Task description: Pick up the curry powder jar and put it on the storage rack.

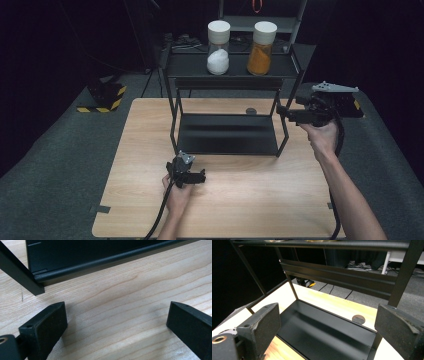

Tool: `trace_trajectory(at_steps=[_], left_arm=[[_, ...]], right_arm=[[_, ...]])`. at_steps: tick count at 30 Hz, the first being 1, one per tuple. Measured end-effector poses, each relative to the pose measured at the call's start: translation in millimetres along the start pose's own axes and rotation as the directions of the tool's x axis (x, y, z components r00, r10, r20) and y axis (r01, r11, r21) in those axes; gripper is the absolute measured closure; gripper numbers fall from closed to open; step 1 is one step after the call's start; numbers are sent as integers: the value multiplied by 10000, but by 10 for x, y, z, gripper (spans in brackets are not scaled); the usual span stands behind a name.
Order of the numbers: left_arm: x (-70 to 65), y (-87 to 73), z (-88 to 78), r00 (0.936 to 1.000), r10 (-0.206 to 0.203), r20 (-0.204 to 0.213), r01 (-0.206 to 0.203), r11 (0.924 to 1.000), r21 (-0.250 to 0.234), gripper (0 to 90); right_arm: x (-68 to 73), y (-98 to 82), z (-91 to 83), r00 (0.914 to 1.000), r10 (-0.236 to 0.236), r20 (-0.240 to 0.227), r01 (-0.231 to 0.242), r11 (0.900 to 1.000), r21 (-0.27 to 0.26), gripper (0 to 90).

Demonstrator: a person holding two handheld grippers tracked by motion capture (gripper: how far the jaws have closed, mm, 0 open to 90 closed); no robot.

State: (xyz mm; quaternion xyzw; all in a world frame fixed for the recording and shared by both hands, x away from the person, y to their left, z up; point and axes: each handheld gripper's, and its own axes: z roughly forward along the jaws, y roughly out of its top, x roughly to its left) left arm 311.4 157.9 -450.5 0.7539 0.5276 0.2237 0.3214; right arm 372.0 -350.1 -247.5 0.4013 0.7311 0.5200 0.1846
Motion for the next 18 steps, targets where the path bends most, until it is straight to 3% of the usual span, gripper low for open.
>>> trace_trajectory(at_steps=[18], left_arm=[[0,0,0,10000,3,0,-3,10000,-2,29]], right_arm=[[-39,-358,81,9996,216,154,-219,9995,213,76]])
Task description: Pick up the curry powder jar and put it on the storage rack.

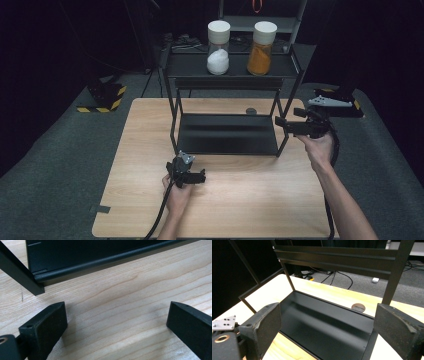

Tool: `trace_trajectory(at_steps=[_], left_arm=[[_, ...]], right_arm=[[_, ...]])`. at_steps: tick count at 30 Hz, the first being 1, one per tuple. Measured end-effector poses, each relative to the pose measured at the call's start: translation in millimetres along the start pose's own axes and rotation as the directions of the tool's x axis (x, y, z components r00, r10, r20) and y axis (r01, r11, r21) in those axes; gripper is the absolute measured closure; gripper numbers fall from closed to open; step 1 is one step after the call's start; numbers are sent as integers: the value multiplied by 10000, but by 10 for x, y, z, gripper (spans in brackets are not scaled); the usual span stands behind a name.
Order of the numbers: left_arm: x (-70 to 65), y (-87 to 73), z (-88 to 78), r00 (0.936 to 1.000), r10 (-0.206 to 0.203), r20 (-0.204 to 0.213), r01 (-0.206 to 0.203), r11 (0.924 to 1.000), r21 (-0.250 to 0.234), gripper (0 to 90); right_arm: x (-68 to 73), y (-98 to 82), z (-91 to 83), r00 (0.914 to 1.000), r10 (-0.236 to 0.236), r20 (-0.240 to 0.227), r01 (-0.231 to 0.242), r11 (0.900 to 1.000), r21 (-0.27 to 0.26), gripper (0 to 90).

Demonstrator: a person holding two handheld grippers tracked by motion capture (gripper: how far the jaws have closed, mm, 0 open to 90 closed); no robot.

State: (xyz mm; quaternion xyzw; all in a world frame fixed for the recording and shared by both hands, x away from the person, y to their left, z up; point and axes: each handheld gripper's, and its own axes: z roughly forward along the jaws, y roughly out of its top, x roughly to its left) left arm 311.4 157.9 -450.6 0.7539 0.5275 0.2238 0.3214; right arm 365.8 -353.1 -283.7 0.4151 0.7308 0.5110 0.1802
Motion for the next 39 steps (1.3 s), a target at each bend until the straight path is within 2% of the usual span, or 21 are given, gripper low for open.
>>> trace_trajectory(at_steps=[6,17,26,39], left_arm=[[0,0,0,10000,0,-1,0,10000,-1,29],[0,1,0,10000,10,-2,-10,10000,6,29],[0,1,0,10000,10,-4,-10,10000,6,29],[0,1,0,10000,10,-4,-10,10000,6,29]], right_arm=[[-1,-114,12,10000,21,3,-21,10000,-39,80],[64,-321,44,9996,-287,-10,287,9996,-64,80],[85,-471,101,9996,-285,-81,285,9996,32,78],[148,-608,219,9988,-439,-196,444,9987,263,80]])
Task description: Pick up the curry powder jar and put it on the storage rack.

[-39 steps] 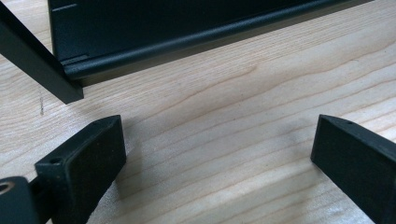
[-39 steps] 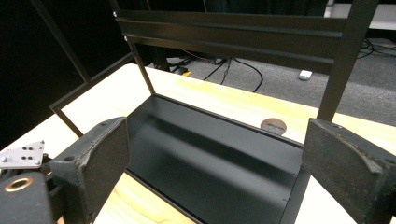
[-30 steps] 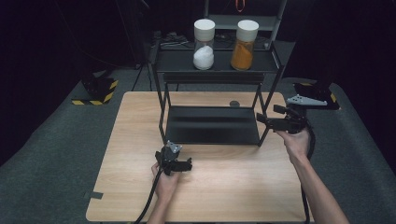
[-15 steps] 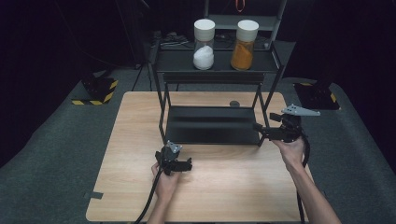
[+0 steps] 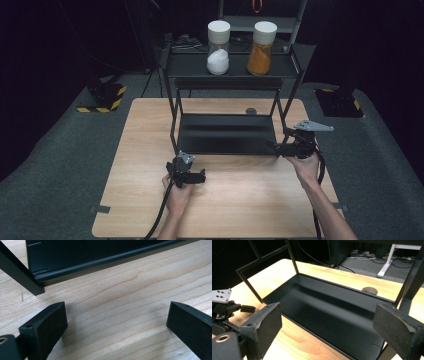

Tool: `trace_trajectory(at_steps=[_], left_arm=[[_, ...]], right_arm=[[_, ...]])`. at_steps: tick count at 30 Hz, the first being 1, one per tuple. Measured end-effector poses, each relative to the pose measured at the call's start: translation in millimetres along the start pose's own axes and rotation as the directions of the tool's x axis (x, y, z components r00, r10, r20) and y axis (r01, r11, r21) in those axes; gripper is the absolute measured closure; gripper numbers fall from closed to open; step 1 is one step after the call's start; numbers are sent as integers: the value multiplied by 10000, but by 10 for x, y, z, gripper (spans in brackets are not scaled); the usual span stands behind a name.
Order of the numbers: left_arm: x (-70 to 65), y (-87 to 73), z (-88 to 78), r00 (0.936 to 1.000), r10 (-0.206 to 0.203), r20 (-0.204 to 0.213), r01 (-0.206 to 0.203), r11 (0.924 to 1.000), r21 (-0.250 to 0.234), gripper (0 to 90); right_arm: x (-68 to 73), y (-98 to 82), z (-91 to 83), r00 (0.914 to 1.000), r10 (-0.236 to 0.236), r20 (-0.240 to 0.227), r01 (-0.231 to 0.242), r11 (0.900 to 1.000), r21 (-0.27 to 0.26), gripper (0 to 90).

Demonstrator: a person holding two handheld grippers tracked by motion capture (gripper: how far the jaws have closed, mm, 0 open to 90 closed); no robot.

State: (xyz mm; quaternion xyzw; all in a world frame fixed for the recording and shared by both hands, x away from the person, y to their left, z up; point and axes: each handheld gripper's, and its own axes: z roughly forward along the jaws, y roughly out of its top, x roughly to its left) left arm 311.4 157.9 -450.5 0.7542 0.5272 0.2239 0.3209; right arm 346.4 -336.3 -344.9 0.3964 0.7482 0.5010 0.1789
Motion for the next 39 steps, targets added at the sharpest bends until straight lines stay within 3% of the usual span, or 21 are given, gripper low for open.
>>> trace_trajectory(at_steps=[14,39], left_arm=[[0,0,0,10000,-1,1,1,10000,2,29],[0,0,0,10000,-3,1,3,10000,2,29]], right_arm=[[67,-163,123,9999,-98,-137,102,9996,280,78],[144,-461,272,9998,-176,65,170,9958,901,76]])
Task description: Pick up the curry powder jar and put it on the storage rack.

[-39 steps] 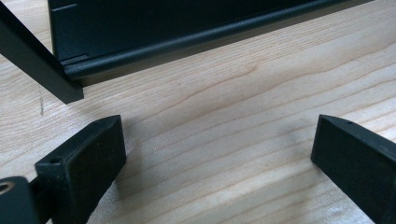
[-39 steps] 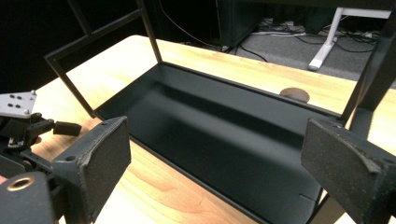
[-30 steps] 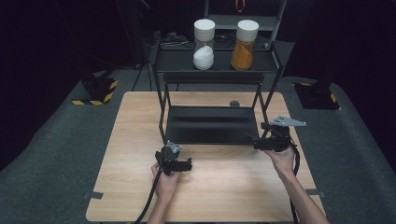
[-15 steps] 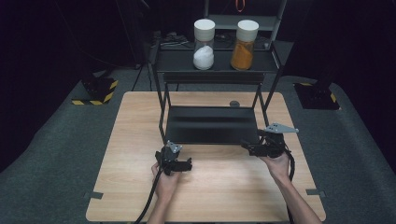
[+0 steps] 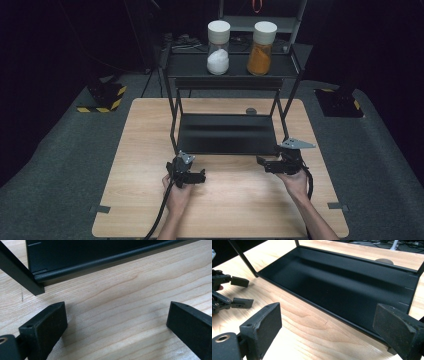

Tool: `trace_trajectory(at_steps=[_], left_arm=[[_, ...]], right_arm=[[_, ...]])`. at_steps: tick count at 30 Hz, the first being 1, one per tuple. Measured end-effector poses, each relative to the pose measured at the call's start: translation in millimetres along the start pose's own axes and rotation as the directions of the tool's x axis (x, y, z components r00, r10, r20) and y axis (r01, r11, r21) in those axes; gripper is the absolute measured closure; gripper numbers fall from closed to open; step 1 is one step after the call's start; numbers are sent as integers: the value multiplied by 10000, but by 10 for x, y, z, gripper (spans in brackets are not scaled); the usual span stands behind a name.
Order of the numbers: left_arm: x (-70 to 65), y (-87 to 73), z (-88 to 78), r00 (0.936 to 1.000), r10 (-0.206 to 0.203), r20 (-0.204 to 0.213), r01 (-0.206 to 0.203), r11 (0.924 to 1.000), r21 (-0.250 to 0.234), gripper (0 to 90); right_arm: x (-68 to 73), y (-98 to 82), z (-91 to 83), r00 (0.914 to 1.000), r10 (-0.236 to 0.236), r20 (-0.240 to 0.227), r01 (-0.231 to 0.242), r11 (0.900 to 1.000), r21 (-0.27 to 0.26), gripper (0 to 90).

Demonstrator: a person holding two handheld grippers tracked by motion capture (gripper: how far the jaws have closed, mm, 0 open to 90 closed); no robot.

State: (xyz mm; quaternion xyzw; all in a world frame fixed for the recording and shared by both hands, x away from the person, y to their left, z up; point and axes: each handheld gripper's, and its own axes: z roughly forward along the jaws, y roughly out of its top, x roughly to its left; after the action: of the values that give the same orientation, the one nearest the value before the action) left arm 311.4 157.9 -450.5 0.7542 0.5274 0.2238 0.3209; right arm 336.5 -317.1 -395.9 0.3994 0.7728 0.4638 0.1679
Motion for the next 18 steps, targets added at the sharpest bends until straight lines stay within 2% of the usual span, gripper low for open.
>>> trace_trajectory(at_steps=[12,18], left_arm=[[0,0,0,10000,3,-1,-3,10000,1,29],[0,0,0,10000,0,-1,0,10000,0,29]], right_arm=[[15,-110,51,9999,120,114,-122,9998,138,82],[34,-182,101,9995,223,214,-231,9990,373,79]])
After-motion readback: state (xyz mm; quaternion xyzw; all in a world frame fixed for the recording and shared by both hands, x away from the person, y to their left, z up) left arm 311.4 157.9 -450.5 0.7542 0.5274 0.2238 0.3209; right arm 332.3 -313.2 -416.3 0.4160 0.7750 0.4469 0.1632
